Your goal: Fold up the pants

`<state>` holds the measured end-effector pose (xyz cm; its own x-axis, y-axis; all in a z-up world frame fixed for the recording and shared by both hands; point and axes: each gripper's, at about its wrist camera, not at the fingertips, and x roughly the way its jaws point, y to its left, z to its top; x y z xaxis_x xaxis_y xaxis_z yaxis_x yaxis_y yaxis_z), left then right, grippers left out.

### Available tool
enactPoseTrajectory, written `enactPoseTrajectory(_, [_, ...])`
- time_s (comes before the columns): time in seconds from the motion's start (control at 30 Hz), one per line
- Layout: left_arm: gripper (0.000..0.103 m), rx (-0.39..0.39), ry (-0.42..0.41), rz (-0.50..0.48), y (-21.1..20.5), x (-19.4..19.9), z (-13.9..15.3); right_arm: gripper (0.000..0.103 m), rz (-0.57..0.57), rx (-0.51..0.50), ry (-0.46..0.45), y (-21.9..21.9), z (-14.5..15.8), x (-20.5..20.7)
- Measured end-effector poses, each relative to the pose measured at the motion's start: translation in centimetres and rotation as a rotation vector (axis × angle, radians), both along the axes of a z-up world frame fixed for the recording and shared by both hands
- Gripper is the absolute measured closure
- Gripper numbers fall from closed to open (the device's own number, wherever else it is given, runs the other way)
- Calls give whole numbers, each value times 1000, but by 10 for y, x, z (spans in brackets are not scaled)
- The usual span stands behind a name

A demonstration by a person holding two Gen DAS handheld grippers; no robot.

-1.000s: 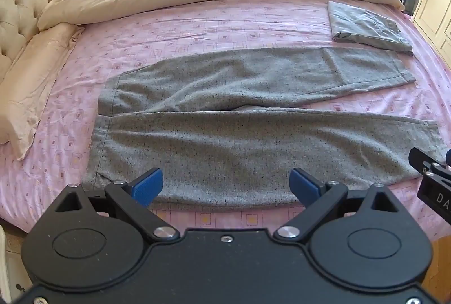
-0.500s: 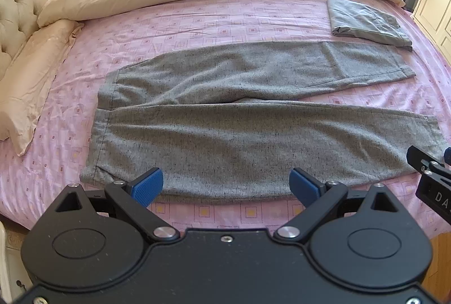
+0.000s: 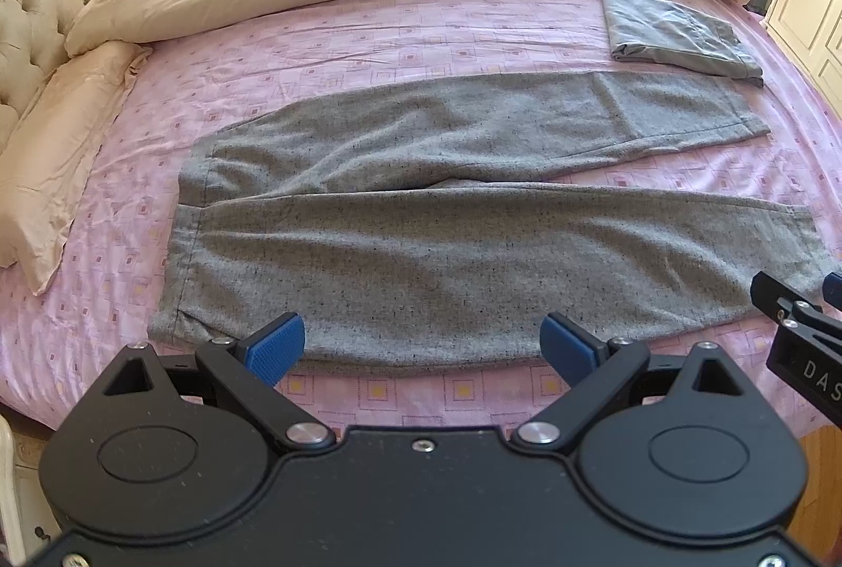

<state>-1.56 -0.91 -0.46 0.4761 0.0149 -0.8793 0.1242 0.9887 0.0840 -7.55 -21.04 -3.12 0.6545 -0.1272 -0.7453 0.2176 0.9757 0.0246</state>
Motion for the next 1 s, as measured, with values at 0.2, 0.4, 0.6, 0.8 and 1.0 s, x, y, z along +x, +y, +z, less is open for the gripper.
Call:
enactPoseTrajectory(0.2, [7, 2, 6, -19, -4, 0, -3, 41, -21, 2, 5, -4, -1, -1])
enactPoseTrajectory(0.4, [7, 5, 18, -20, -2, -1, -6, 41, -21, 3, 16, -4, -5, -2])
enactPoseTrajectory(0.6, [7, -4, 27, 0, 3, -2, -8, 41, -3, -1, 17, 0, -6, -1])
enactPoseTrajectory(0.8, [7, -6, 27, 11, 5, -2, -8, 41, 6, -3, 19, 2, -7, -1])
enactPoseTrajectory(1.0, [7, -5, 26, 12, 5, -1, -8, 41, 2, -1, 15, 3, -7, 0])
